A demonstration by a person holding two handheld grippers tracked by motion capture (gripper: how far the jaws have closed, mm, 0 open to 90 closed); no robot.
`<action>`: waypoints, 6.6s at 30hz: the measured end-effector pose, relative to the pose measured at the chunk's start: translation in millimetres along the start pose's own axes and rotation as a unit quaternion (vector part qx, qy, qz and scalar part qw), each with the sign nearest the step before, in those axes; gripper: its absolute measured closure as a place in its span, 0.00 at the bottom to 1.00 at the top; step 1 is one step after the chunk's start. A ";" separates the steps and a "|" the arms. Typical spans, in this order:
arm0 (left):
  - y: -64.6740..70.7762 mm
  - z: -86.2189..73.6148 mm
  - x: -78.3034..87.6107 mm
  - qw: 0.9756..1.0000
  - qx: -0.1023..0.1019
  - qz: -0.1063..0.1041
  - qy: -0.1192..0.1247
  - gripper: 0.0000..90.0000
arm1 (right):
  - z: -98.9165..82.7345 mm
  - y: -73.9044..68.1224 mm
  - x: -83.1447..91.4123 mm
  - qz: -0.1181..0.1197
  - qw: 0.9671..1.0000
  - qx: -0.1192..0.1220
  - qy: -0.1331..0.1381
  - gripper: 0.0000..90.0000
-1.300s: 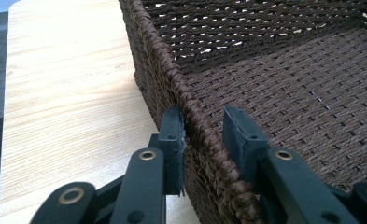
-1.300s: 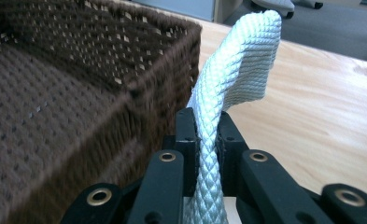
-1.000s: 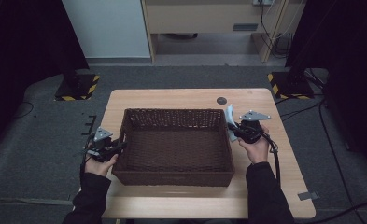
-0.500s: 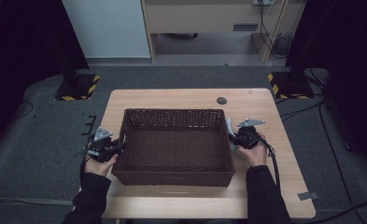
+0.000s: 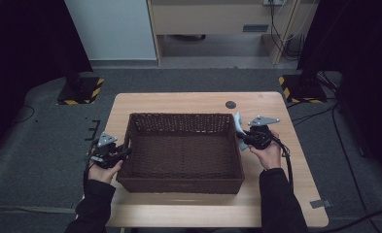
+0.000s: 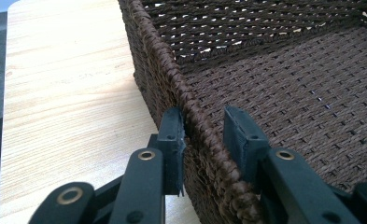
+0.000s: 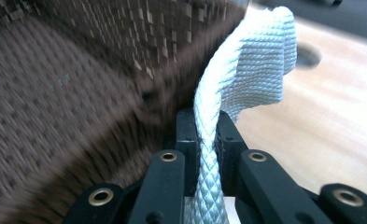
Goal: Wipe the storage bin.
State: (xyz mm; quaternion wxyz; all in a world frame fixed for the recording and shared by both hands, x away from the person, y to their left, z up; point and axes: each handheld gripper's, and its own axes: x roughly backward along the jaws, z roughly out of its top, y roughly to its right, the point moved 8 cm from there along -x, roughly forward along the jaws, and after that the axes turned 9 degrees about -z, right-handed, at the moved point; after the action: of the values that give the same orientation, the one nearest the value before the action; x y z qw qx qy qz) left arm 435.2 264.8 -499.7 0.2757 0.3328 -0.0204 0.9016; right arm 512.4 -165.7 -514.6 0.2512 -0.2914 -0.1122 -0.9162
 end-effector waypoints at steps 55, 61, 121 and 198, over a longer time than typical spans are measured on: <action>7.6 -4.7 4.5 1.000 -0.019 -0.006 -0.020 0.69 | -55.4 -16.8 14.8 0.016 0.997 0.034 -0.064 0.93; 7.1 -3.1 4.2 1.000 -0.003 0.012 -0.012 0.77 | -47.6 -16.8 18.9 0.015 0.998 0.026 -0.049 0.93; 7.0 -5.1 8.0 1.000 0.016 0.008 -0.007 0.78 | -27.5 -33.7 76.9 0.039 0.998 0.048 0.027 0.93; -3.0 -2.8 5.7 1.000 0.025 -0.005 -0.009 0.73 | -59.9 -63.6 93.4 0.054 0.996 0.073 0.009 0.92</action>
State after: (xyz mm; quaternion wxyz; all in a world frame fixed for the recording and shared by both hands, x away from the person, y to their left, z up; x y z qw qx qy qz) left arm 431.6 270.8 -498.8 0.2715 0.3476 0.0010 0.8975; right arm 384.7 -169.7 -511.4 0.3225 -0.2692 -0.1609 -0.8931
